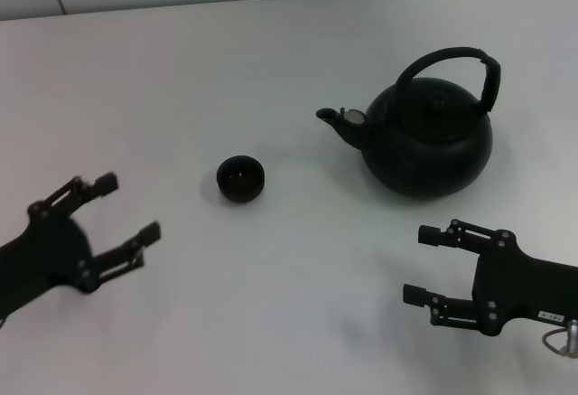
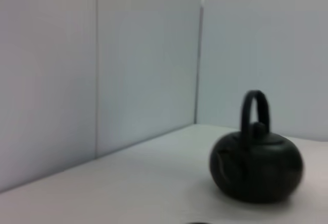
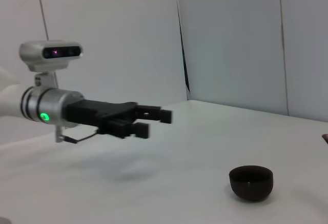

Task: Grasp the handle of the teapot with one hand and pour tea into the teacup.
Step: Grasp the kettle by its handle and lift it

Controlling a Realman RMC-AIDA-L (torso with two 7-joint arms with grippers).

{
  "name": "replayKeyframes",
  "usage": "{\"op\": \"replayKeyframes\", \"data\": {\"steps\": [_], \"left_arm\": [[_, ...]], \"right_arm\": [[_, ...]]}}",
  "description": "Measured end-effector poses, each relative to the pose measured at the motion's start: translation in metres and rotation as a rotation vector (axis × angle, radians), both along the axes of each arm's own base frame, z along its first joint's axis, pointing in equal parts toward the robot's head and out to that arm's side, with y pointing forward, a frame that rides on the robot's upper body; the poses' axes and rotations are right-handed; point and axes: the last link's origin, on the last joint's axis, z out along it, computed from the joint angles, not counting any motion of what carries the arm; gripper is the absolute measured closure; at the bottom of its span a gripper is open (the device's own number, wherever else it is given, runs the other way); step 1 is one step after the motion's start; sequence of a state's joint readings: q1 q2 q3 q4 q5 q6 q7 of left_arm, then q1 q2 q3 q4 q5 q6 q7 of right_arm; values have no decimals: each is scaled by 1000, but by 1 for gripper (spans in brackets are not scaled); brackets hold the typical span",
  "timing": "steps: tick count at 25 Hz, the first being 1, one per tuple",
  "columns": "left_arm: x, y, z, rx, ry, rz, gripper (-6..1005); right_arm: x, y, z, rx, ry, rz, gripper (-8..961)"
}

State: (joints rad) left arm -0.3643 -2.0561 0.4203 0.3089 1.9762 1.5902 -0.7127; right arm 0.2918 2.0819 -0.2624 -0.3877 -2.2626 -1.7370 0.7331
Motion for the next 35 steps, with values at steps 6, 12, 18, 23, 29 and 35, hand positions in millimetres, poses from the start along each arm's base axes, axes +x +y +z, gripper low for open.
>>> {"op": "replayKeyframes", "data": {"steps": [6, 12, 18, 23, 29, 35], "left_arm": [[-10, -11, 14, -11, 29, -15, 136], [-9, -12, 14, -19, 31, -27, 135], [-18, -17, 11, -62, 131, -43, 135], [-19, -16, 10, -63, 145, -39, 136], [-20, -15, 12, -52, 144, -32, 136], [-19, -13, 13, -50, 140, -27, 136]], "right_arm": [[0, 0, 0, 0, 1, -1, 176], [0, -1, -3, -5, 11, -10, 176], [1, -1, -6, -3, 7, -20, 177], [1, -2, -7, -4, 8, -23, 177], [2, -3, -7, -3, 6, -26, 177], [0, -8, -11, 14, 27, -22, 177]]}}
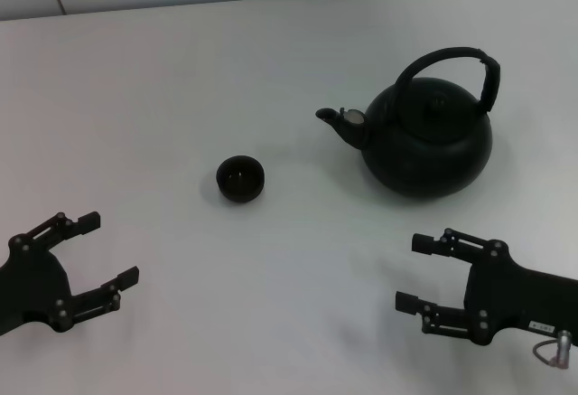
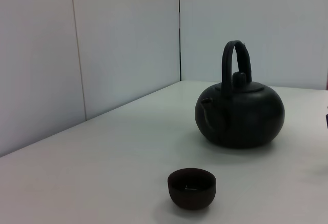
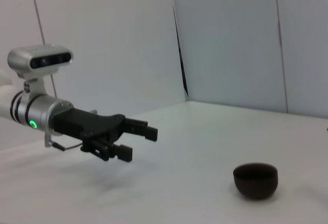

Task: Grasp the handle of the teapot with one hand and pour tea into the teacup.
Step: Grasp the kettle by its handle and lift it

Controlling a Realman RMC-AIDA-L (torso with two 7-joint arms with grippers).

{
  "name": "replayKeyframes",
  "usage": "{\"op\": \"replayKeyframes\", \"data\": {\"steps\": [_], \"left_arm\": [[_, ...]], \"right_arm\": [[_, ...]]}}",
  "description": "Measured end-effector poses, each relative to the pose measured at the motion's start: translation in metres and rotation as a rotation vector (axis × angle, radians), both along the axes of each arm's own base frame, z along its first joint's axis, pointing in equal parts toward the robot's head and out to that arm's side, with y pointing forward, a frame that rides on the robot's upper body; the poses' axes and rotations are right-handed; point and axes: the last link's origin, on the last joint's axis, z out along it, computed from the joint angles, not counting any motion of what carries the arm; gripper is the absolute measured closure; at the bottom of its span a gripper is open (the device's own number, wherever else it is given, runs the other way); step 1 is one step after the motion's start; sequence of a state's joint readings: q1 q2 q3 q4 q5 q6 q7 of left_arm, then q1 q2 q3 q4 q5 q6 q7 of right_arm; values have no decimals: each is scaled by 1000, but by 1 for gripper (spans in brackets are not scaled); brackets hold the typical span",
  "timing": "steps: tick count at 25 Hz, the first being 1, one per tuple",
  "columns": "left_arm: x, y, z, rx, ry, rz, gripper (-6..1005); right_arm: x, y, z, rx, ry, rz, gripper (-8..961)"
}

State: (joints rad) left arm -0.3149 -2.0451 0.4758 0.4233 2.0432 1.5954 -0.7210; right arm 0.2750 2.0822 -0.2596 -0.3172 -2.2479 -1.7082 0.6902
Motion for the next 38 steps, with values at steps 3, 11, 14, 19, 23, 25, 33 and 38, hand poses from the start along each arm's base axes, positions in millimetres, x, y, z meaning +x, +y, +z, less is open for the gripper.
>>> {"op": "replayKeyframes", "data": {"steps": [3, 11, 14, 19, 23, 25, 33, 38], "left_arm": [[0, 0, 0, 0, 0, 1, 136], [1, 0, 1, -5, -12, 8, 135], [1, 1, 2, -4, -13, 7, 135], [1, 2, 3, -1, -14, 7, 135], [1, 2, 3, 4, -17, 8, 135], [1, 2, 4, 4, -17, 8, 135], [3, 3, 3, 9, -25, 6, 136], [4, 5, 2, 10, -31, 9, 136]], "right_arm": [[-1, -4, -2, 57, 30, -10, 176], [3, -27, 1, 565, 142, -206, 176], [2, -28, -6, 696, 135, -305, 176], [2, -23, -17, 832, 74, -468, 176], [1, -22, -19, 859, 63, -497, 177], [1, -22, -18, 868, 65, -504, 177], [-2, -7, -14, 881, 67, -475, 178], [-4, 17, -15, 853, 37, -436, 178]]}}
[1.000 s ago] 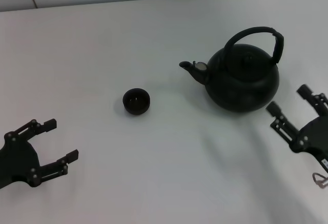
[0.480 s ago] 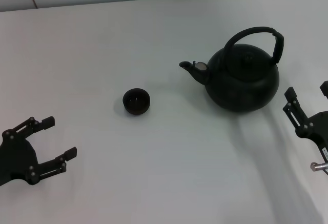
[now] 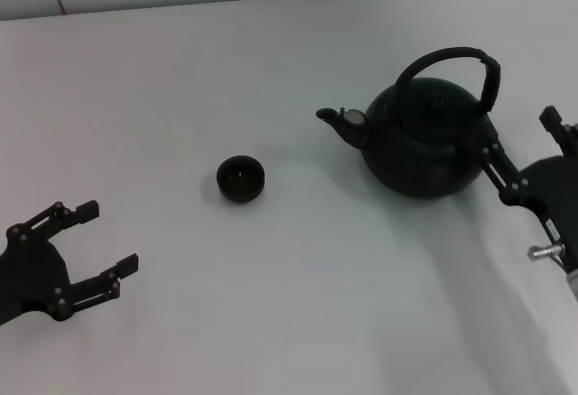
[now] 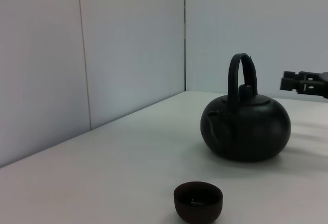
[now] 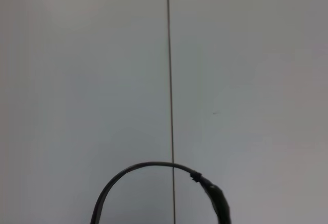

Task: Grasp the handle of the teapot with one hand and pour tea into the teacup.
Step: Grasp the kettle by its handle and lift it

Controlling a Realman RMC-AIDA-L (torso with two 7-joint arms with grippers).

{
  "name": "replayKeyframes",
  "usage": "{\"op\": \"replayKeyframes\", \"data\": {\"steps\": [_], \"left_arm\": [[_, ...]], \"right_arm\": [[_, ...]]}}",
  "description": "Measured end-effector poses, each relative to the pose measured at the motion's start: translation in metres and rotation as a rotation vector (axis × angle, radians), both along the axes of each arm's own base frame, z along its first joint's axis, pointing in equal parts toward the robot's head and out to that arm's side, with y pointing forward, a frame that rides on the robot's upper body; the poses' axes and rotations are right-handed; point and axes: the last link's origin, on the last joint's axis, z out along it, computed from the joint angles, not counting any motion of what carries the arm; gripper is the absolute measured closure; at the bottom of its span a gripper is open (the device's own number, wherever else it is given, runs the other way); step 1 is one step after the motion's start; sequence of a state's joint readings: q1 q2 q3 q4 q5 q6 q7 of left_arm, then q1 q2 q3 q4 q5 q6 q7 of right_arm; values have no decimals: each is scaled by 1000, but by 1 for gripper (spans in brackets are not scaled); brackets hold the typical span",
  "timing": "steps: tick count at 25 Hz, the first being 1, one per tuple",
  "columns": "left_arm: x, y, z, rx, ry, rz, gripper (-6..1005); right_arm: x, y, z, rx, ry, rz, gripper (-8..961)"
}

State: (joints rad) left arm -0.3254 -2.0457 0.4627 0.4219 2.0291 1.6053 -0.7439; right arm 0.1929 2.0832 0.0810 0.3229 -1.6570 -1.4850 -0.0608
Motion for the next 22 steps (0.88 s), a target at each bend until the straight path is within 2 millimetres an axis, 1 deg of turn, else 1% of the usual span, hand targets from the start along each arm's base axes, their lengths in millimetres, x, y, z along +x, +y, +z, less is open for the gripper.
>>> {"op": "replayKeyframes", "data": {"steps": [7, 11, 17, 22], "left_arm": [[1, 1, -1, 0, -4, 6, 136], [2, 3, -1, 11, -12, 9, 135], [3, 3, -1, 16, -18, 10, 136], [3, 4, -1, 21, -20, 11, 136]], "right_arm": [[0, 24, 7, 18, -27, -1, 179], [0, 31, 9, 20, -35, -2, 179], [-1, 49, 8, -2, -50, -17, 180], [-1, 55, 9, -6, -61, -22, 180]]}}
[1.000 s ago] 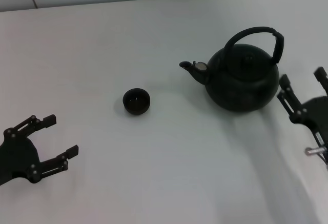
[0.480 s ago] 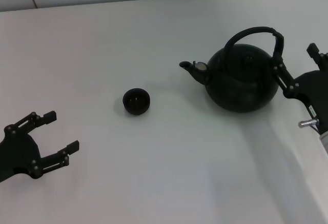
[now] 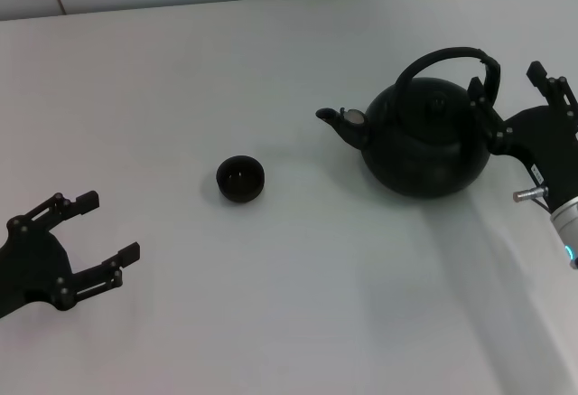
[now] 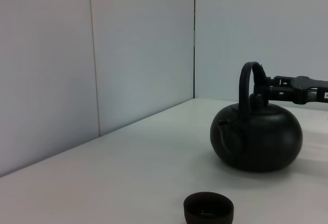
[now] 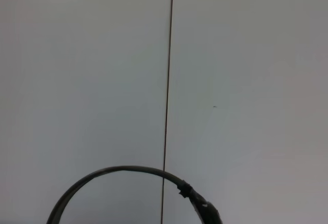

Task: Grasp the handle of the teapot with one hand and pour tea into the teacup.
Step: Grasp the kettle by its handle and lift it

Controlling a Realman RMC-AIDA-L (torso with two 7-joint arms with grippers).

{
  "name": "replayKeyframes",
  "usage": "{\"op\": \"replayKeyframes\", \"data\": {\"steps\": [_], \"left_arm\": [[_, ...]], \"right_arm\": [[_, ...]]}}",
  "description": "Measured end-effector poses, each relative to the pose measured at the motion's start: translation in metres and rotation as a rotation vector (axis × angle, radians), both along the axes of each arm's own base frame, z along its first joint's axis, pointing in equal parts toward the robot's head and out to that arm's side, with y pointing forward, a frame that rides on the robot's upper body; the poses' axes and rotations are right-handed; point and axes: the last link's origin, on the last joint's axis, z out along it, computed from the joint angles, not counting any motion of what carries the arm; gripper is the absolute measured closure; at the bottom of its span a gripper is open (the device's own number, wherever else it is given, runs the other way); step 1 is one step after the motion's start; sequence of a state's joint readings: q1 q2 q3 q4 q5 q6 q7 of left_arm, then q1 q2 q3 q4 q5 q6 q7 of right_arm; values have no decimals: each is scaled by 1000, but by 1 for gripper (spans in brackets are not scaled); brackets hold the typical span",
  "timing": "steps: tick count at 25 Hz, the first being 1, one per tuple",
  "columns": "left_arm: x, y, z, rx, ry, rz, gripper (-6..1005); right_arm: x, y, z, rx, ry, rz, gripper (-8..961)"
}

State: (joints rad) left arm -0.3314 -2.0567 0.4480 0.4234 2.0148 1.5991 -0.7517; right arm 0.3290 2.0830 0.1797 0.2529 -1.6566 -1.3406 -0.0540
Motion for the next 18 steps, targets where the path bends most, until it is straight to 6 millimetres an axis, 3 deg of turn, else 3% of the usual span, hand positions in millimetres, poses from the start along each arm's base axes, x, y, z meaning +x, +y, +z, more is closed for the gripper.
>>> {"op": "replayKeyframes", "data": {"steps": [18], "left_arm": [[0, 3, 0, 10, 3, 8, 136]], "right_arm": [[-2, 3, 0, 0, 4, 6, 182]]}}
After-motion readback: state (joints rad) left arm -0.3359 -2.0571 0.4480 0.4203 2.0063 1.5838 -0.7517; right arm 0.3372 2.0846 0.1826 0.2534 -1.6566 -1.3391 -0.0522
